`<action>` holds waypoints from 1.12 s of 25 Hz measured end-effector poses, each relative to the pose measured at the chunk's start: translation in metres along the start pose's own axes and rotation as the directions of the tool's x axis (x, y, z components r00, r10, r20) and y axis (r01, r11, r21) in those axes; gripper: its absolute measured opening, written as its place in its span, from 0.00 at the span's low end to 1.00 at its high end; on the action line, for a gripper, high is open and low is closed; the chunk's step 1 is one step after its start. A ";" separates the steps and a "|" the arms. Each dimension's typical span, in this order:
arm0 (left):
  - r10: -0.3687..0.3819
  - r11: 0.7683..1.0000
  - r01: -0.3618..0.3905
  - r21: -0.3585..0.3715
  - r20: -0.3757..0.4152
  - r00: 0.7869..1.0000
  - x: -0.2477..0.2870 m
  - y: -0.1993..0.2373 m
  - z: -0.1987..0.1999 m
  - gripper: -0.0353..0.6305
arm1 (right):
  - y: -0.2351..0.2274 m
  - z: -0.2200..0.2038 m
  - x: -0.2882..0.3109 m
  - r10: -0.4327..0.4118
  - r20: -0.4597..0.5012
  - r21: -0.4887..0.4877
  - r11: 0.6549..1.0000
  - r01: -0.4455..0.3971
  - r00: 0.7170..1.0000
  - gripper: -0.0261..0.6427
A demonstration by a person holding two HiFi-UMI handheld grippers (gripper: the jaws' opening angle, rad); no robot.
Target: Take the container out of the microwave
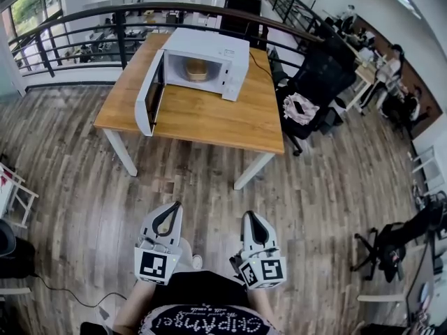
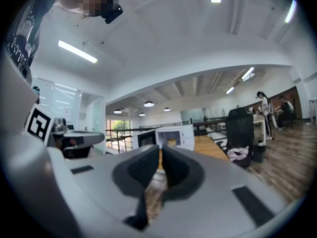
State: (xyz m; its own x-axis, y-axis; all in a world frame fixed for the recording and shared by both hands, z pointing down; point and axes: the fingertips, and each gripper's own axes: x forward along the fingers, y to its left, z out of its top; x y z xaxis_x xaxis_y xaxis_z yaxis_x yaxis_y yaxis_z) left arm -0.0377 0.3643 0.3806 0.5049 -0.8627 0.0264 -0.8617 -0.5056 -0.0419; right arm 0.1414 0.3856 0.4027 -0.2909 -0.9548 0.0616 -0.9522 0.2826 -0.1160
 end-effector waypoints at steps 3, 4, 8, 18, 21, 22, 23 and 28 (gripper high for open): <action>-0.001 1.000 0.001 -0.005 0.005 1.000 0.003 0.000 0.000 0.09 | -0.003 -0.002 0.002 -0.003 0.001 0.004 1.000 0.003 1.000 0.10; -0.001 1.000 0.001 -0.008 0.006 1.000 0.005 0.001 0.001 0.09 | -0.003 -0.002 0.005 -0.003 -0.002 0.005 1.000 0.003 1.000 0.10; 0.002 1.000 -0.002 -0.015 -0.004 1.000 0.015 0.011 -0.001 0.09 | -0.004 -0.005 0.018 -0.006 -0.021 0.011 1.000 0.006 1.000 0.10; 0.009 1.000 -0.008 -0.030 0.022 1.000 0.083 0.083 0.007 0.09 | -0.004 0.016 0.117 -0.002 -0.008 -0.017 1.000 0.002 1.000 0.10; -0.003 1.000 0.004 -0.019 0.039 0.999 0.106 0.105 0.016 0.09 | -0.001 0.024 0.146 -0.005 0.000 -0.022 1.000 0.005 1.000 0.10; -0.010 1.000 0.011 -0.014 0.043 0.999 0.112 0.112 0.017 0.09 | 0.000 0.025 0.155 -0.010 -0.001 -0.022 1.000 0.010 1.000 0.10; -0.019 1.000 0.020 -0.012 0.044 0.999 0.118 0.117 0.018 0.09 | 0.000 0.026 0.163 -0.016 -0.004 -0.020 1.000 0.016 1.000 0.10; -0.047 0.999 0.048 -0.021 0.036 0.998 0.142 0.144 0.014 0.09 | 0.001 0.022 0.196 -0.043 -0.014 -0.013 0.999 0.043 0.999 0.10</action>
State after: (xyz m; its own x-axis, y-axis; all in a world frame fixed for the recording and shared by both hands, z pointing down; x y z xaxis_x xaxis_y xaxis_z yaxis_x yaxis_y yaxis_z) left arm -0.0892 0.1687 0.3641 0.5464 -0.8375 -0.0075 -0.8375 -0.5462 -0.0192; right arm 0.0858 0.1962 0.3924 -0.2512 -0.9646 0.0804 -0.9648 0.2429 -0.1009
